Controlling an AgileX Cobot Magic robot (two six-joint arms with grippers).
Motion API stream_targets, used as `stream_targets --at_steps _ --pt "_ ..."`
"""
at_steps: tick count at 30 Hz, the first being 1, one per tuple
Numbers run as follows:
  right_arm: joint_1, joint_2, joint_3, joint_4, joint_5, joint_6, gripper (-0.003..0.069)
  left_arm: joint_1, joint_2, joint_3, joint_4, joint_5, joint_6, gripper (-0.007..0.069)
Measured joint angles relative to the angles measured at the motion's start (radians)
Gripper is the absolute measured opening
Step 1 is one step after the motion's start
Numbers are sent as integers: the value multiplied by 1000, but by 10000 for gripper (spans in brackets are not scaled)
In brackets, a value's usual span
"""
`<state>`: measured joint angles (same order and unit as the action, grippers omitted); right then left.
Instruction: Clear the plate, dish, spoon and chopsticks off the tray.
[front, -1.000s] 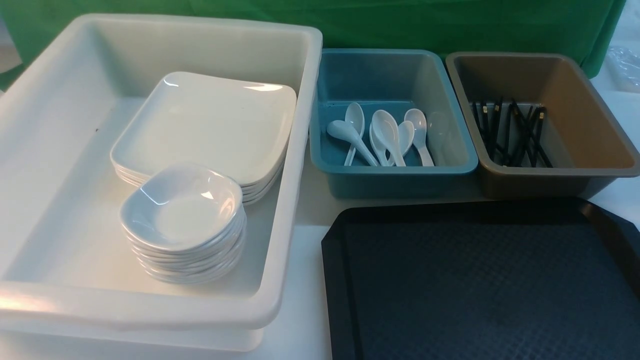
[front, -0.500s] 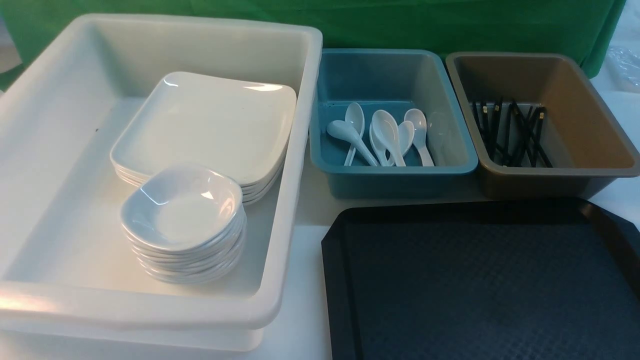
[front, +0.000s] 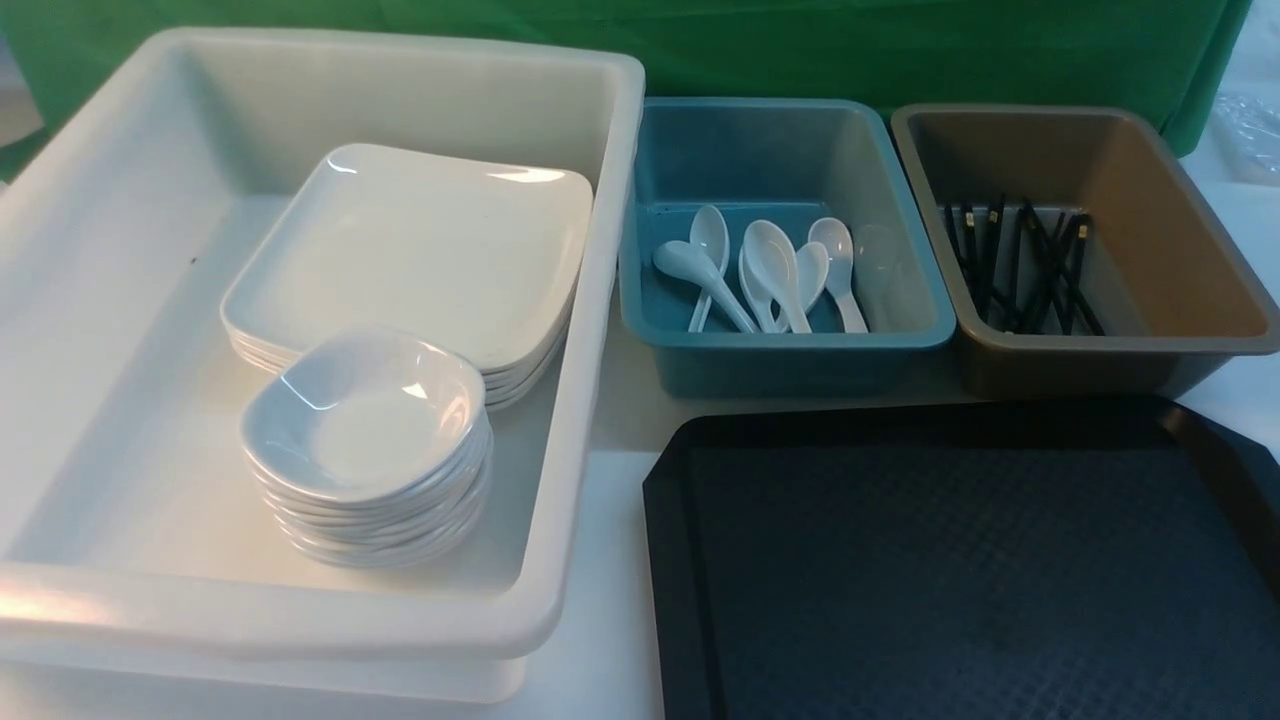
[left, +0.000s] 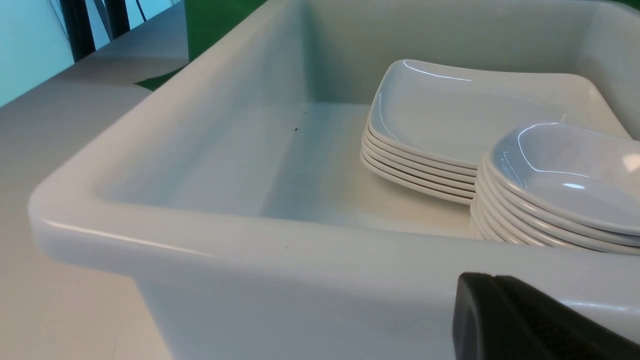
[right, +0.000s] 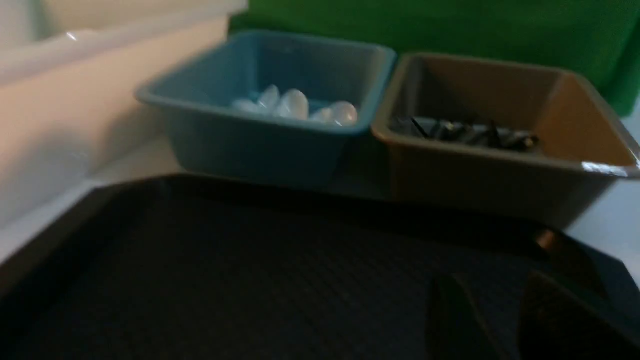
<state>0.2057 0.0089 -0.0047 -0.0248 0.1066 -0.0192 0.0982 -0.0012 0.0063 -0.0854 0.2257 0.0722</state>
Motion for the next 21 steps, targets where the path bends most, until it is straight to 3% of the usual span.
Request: stream_targets --at_steps 4,8,21 --pt "-123 -7 14 0 128 -3 236 0 0 0 4 -1 0 4" --pt "-191 -7 14 0 141 -20 237 0 0 0 15 -3 0 4" --pt "-206 -7 14 0 141 -25 237 0 0 1 19 -3 2 4"
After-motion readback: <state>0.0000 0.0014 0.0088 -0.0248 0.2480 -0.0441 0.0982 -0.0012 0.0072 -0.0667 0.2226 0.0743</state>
